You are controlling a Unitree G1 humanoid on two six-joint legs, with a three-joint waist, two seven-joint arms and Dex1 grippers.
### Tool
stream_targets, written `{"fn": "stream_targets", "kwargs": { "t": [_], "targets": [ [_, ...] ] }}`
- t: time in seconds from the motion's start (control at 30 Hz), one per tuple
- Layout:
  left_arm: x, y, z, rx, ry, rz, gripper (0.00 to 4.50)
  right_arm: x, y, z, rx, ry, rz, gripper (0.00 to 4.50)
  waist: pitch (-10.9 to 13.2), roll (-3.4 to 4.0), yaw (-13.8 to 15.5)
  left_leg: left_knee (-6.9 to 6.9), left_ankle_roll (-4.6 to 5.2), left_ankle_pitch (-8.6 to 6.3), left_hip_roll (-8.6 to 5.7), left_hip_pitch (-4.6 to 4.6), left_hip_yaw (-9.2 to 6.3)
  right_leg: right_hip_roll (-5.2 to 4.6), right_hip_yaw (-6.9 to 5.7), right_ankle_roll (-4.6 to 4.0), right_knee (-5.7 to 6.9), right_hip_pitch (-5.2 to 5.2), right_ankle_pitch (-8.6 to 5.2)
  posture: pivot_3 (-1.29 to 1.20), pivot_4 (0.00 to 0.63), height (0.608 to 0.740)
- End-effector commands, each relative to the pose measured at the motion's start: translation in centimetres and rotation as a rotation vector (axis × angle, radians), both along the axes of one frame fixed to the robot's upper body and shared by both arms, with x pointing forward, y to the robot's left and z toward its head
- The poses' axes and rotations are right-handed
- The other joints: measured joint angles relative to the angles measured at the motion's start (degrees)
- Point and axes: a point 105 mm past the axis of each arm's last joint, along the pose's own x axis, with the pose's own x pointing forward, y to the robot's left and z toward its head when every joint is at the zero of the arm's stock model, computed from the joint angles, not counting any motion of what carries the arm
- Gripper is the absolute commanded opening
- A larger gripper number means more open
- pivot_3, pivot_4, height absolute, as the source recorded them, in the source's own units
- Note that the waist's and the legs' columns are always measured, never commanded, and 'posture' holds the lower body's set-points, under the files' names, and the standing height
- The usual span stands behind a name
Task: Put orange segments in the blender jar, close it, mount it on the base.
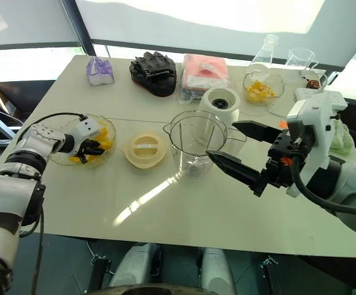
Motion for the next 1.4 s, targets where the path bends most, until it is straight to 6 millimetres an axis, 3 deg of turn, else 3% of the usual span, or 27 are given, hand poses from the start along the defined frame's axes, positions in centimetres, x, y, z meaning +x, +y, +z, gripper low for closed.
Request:
{"fn": "stream_targets", "kwargs": {
  "t": [0.03,0.17,0.37,0.53,0.73,0.83,0.97,1.13,1.27,1.4],
  "targets": [
    [-0.2,0.2,-0.6,-0.009,0.003,0.019,0.06,-0.1,0.2,0.5,0.016,-0.042,0.007,4.50,-0.01,0.01,-0.03,0.03,0.00,0.00,0.00,0.01,0.00,0.00,0.00,0.00,0.00,0.04,0.00,0.00,0.150,0.740],
    [0.0,0.8,1.0,-0.065,-0.037,0.037,0.06,0.0,0.1,0.4,0.027,-0.041,-0.001,4.50,0.00,-0.01,-0.11,0.13,0.01,0.00,0.01,0.01,0.02,-0.03,0.03,-0.06,-0.01,0.07,0.01,0.00,0.150,0.740],
    [0.1,1.7,6.6,-0.277,-0.109,0.033,0.06,0.3,0.1,0.0,0.037,-0.038,-0.005,4.50,0.02,-0.06,-0.07,0.17,0.01,0.00,0.04,-0.08,-0.02,0.04,0.01,-0.06,-0.01,0.01,0.02,0.00,0.150,0.740],
    [-1.7,2.5,11.6,-0.460,-0.089,-0.054,0.06,0.7,-0.1,-0.5,0.052,-0.034,-0.007,4.50,0.02,-0.08,-0.06,0.33,0.01,-0.01,0.06,-0.17,-0.04,0.14,0.00,-0.11,0.02,0.00,0.03,0.00,0.150,0.740],
    [-2.7,2.0,15.5,-0.569,-0.116,-0.157,0.06,0.9,-0.2,-1.1,0.068,-0.023,-0.011,4.50,0.01,-0.06,0.01,0.44,0.01,0.00,0.06,-0.16,-0.06,0.17,-0.01,-0.30,0.06,0.06,-0.07,0.00,0.150,0.740],
    [-2.8,0.2,19.2,-0.632,-0.185,-0.267,0.06,1.0,-0.8,-1.8,0.074,0.001,-0.029,4.50,0.05,-0.29,0.08,0.46,0.01,0.00,0.06,-0.19,-0.06,0.20,-0.01,-0.29,0.09,0.06,-0.06,0.00,0.150,0.740],
    [-2.6,-2.7,22.5,-0.697,-0.249,-0.389,0.06,1.1,-1.5,-2.5,0.075,0.019,-0.060,4.50,0.02,-0.25,0.00,0.48,0.01,-0.01,0.06,-0.23,-0.09,0.22,-0.02,-0.23,0.06,0.06,-0.03,0.00,0.150,0.740],
    [-4.2,-10.7,28.0,-0.840,-0.253,-0.707,0.06,1.1,-2.8,-3.7,0.054,0.042,-0.121,4.50,0.03,-0.27,0.06,0.53,0.03,-0.01,0.01,-0.22,-0.11,0.22,-0.02,-0.11,0.05,0.16,0.03,0.00,0.150,0.740],
    [-5.9,-15.6,28.6,-0.838,-0.175,-0.898,0.06,1.0,-3.3,-4.3,0.057,0.047,-0.148,4.50,0.01,-0.20,-0.63,0.52,0.06,-0.03,0.01,-0.14,-0.14,0.25,0.16,-0.04,0.05,0.15,0.07,0.00,0.150,0.740],
    [-6.2,-21.1,25.0,-0.674,-0.117,-1.054,0.06,0.9,-3.3,-4.7,0.046,0.042,-0.172,4.50,-0.01,-0.16,-0.51,0.49,0.06,-0.02,0.00,-0.05,-0.16,0.30,0.17,-0.04,0.19,0.15,0.06,0.00,0.150,0.740]
  ]
}}
